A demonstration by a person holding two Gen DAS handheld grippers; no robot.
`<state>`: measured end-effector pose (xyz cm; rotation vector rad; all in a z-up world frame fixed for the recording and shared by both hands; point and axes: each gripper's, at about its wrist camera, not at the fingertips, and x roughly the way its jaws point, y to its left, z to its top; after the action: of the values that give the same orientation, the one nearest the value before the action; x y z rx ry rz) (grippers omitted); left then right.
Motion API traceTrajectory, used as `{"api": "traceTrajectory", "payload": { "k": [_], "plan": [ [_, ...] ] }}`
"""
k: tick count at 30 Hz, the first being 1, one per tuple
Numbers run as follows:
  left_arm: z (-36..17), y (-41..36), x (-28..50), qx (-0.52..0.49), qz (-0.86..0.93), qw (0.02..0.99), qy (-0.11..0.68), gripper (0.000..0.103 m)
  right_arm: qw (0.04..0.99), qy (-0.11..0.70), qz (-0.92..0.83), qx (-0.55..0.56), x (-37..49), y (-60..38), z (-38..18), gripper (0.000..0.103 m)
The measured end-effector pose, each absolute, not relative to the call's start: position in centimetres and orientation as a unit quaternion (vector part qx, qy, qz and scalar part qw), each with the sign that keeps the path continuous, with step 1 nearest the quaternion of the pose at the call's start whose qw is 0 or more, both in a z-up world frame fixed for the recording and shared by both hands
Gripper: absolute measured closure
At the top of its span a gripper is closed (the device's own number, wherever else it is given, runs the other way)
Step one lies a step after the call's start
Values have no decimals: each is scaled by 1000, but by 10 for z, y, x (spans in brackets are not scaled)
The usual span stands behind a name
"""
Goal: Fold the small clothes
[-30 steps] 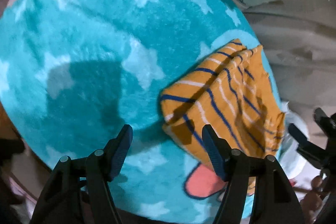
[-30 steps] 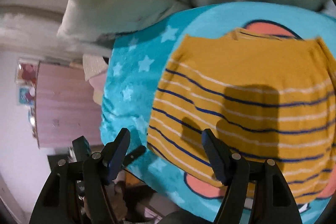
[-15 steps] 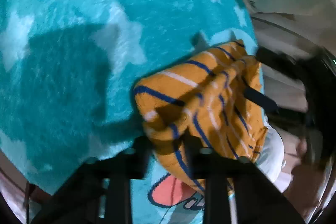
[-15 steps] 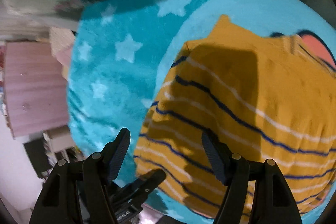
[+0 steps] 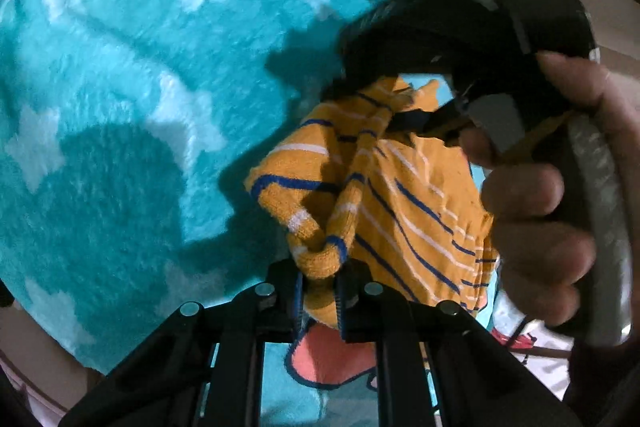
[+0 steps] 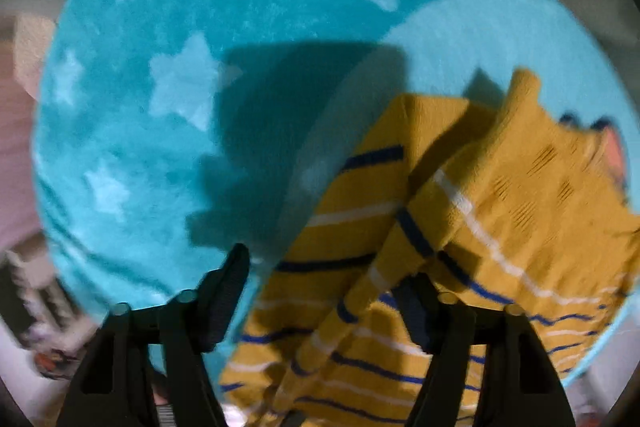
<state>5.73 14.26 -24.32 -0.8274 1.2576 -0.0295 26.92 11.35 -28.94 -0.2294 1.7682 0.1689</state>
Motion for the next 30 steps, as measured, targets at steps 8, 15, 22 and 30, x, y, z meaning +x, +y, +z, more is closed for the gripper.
{"api": "traceTrajectory", "payload": {
  "k": [8, 15, 22, 30],
  "plan": [
    [-185, 104, 53, -274, -77, 778, 560, 91, 663, 729, 168, 23, 259, 35, -229, 89],
    [-94, -12, 28, -89, -237, 824, 507, 91, 705, 626, 247, 223, 218, -110, -134, 89],
    [-105, -125, 25, -6, -350, 786, 510, 91, 731, 574, 209, 304, 175, -257, -127, 89],
    [-161, -209, 19, 70, -379, 749, 539, 91, 727, 579, 181, 322, 171, -324, -192, 89]
  ]
}}
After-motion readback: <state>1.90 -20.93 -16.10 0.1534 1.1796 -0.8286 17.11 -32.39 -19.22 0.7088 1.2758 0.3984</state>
